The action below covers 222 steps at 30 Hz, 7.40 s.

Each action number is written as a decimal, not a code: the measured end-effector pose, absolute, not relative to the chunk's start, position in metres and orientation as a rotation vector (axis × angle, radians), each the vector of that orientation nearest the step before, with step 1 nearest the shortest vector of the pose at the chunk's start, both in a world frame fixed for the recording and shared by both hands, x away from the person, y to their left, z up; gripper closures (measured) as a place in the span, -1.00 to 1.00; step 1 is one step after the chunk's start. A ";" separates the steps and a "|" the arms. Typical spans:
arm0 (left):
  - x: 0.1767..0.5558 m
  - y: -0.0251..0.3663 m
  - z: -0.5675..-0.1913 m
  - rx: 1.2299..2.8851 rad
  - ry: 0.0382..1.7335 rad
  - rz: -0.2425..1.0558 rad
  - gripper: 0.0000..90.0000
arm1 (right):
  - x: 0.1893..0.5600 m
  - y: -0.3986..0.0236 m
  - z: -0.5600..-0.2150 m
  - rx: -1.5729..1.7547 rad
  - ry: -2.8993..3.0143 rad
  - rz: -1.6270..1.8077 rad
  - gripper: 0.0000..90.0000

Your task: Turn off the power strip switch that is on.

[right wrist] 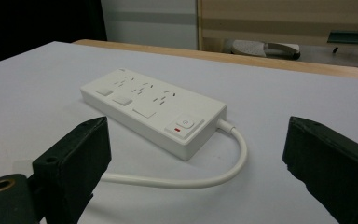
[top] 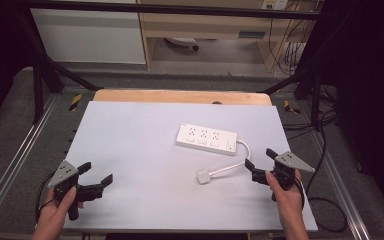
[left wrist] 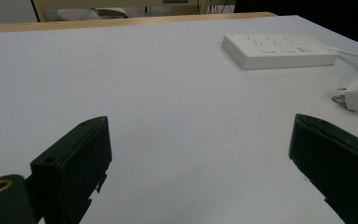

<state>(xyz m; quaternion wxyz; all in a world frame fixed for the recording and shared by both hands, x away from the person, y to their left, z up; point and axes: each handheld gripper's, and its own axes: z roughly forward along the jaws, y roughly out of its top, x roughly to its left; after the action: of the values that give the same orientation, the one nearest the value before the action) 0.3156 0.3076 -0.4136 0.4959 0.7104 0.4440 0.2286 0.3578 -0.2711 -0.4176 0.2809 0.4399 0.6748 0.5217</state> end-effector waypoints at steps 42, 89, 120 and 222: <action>0.315 0.309 -0.414 1.722 1.074 0.558 -0.88 | 0.365 -0.253 -0.388 1.134 1.857 1.323 -0.89; 0.316 0.309 -0.416 1.727 1.092 0.566 -0.88 | 0.417 -0.230 -0.360 1.118 1.852 1.323 -0.58; 0.318 0.310 -0.417 1.730 1.101 0.559 -0.88 | 0.435 -0.218 -0.362 1.054 1.773 1.361 0.68; 0.317 0.307 -0.417 1.750 1.089 0.556 -0.88 | 0.456 -0.183 -0.419 1.096 2.070 1.227 1.00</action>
<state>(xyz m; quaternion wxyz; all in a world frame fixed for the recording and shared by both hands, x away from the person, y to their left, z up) 0.3174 0.3073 -0.4173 0.4822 0.7181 0.4469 0.2283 0.4557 -0.1826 -0.4192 0.2461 0.4019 0.7587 0.4497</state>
